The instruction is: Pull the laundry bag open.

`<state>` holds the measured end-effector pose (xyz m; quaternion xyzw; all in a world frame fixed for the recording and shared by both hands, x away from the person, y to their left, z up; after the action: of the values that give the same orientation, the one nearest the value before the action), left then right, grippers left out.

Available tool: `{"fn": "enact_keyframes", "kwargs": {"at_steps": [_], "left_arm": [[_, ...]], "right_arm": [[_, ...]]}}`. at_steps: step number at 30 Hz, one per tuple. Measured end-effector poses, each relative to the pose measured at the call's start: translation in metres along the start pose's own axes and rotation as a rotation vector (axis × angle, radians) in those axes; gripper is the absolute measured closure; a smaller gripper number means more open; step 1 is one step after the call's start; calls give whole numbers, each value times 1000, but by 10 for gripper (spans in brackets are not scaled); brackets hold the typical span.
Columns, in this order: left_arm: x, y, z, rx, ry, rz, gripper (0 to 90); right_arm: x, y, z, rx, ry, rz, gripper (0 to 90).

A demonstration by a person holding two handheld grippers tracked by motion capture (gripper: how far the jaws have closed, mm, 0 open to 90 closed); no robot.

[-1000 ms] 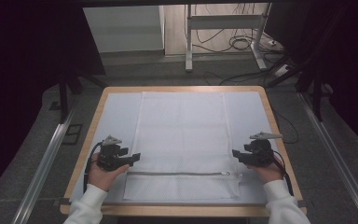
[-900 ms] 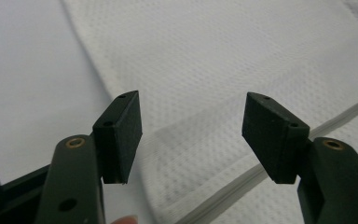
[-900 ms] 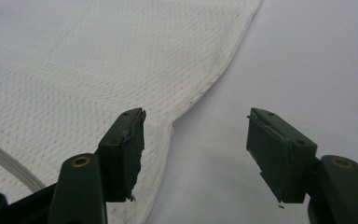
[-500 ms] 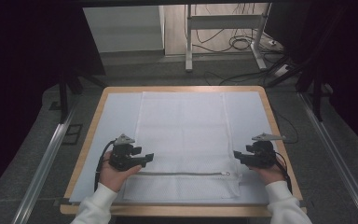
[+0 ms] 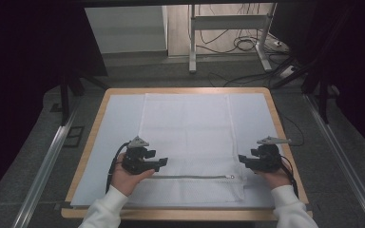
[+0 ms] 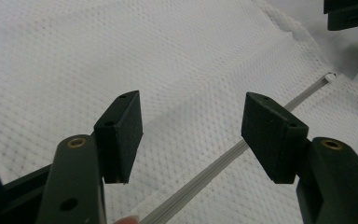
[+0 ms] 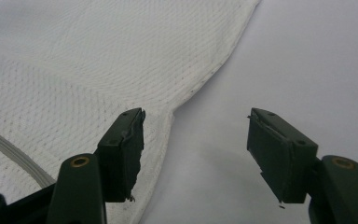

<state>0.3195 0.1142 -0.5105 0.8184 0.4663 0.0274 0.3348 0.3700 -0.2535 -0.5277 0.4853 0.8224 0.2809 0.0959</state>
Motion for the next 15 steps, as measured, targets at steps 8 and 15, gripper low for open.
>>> {"fn": "enact_keyframes", "kwargs": {"at_steps": [8, 15], "left_arm": [[-13, 4, 7, 3, -14, 18, 383], [-28, 8, 15, 14, -45, 42, 385]], "right_arm": [[1, 0, 0, 1, 3, 1, 356], [2, 0, 1, 5, 3, -2, 356]]}}
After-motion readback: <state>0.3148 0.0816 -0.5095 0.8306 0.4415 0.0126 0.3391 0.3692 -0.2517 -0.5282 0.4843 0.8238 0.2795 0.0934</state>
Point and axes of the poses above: each handheld gripper's, and its own axes: z roughly forward along the jaws, y roughly out of its top, x roughly to its left, the point moved 5 cm from there along z, roughly forward along the jaws, and after that the axes turned 12 degrees about x, right-handed, at the moved point
